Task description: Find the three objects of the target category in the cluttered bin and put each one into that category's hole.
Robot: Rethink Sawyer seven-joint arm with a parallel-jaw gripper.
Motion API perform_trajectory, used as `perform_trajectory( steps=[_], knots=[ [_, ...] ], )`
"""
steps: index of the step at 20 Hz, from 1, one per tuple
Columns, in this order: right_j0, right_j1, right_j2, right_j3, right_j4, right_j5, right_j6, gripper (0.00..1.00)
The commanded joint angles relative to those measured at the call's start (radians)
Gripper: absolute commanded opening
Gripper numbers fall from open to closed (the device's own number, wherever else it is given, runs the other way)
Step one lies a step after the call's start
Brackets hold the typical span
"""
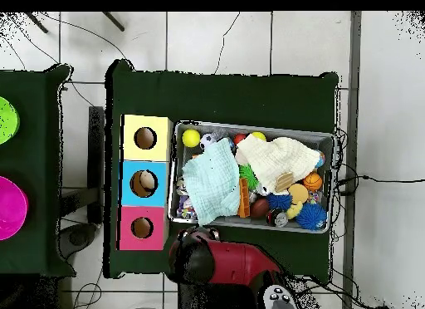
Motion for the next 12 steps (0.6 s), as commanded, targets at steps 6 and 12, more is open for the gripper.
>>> perform_trajectory(
  steps=[6,12],
  knots=[
    [-0.082,0.169,0.128,-0.227,-0.105,-0.062,0.025,1.00],
    [-0.128,0.183,0.180,-0.274,-0.126,-0.030,0.006,1.00]
  ],
)
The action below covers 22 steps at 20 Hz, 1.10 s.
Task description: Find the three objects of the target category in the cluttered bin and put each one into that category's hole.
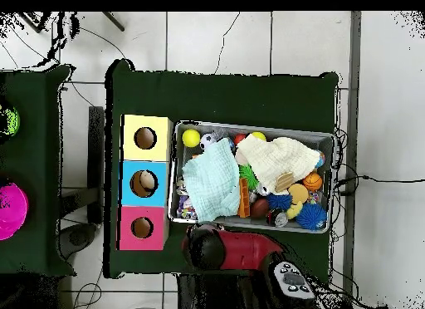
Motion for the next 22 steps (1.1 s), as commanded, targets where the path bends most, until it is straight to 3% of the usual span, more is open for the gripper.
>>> perform_trajectory(
  steps=[1,12,22],
  knots=[
    [-0.060,0.057,0.143,-0.199,-0.053,-0.027,0.000,1.00],
    [-0.101,0.047,0.204,-0.233,-0.078,-0.009,0.015,1.00],
    [-0.118,-0.049,0.226,-0.174,-0.019,0.160,0.029,1.00]
  ],
)
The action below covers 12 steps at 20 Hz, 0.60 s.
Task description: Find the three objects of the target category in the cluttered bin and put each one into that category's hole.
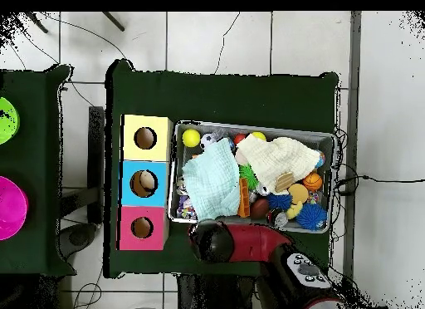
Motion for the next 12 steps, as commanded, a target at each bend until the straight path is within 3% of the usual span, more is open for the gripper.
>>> perform_trajectory(
  steps=[1,12],
  knots=[
    [-0.017,-0.079,0.127,-0.154,0.045,0.109,0.033,1.00],
    [-0.045,-0.199,0.149,-0.078,0.106,0.239,0.044,1.00]
  ],
)
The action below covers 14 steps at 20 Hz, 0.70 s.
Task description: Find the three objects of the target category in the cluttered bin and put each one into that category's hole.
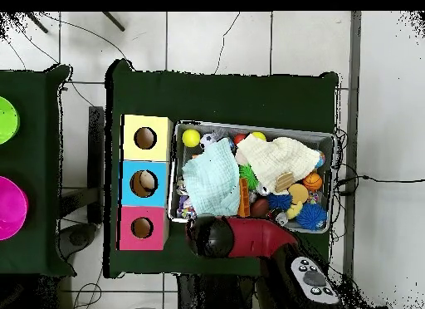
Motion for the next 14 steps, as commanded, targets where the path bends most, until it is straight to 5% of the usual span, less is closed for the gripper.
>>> perform_trajectory(
  steps=[1,7,14],
  knots=[
    [-0.042,-0.092,0.106,-0.074,0.072,0.126,0.044,1.00],
    [-0.073,-0.150,0.133,-0.075,0.084,0.131,0.025,1.00],
    [-0.084,-0.078,0.166,-0.168,0.063,0.101,-0.003,1.00]
  ],
)
